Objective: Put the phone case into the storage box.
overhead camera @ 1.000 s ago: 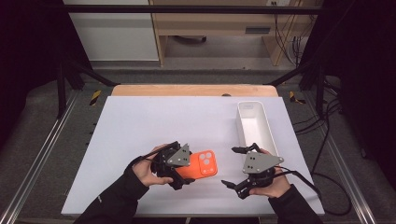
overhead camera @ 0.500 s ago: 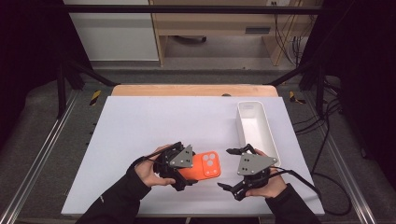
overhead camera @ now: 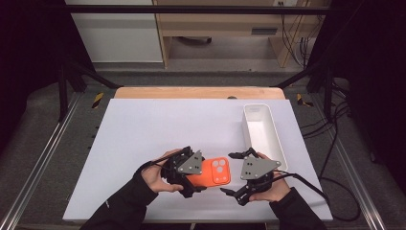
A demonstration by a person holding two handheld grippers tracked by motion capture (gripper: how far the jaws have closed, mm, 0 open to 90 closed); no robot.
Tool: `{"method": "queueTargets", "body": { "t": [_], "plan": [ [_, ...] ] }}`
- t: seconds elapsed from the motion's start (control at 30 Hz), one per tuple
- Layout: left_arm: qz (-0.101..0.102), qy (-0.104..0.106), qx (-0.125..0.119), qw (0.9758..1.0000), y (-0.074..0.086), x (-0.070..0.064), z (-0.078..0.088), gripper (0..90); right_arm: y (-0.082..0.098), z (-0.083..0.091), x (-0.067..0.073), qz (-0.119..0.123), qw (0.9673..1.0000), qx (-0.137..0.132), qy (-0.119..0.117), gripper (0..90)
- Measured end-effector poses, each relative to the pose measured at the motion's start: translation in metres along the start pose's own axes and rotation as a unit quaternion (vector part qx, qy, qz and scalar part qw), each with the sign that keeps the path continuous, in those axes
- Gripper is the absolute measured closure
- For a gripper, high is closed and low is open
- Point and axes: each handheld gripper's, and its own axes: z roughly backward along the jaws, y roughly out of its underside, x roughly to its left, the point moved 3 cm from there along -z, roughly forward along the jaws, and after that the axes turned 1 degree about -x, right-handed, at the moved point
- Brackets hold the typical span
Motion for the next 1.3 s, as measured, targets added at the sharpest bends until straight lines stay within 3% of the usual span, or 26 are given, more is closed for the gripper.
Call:
{"method": "queueTargets", "body": {
  "t": [0.8,1.3],
  "plan": [
    [-0.009,0.018,-0.01,0.9997,-0.007,-0.005,-0.005,15.1,0.005,-0.013,0.0,0.001,0.9988,-0.002,-0.049,3.6],
    [-0.016,0.031,-0.021,0.9992,-0.009,-0.008,-0.005,15.1,0.005,-0.015,0.0,0.002,0.9971,-0.017,-0.074,7.1]
  ]
}}
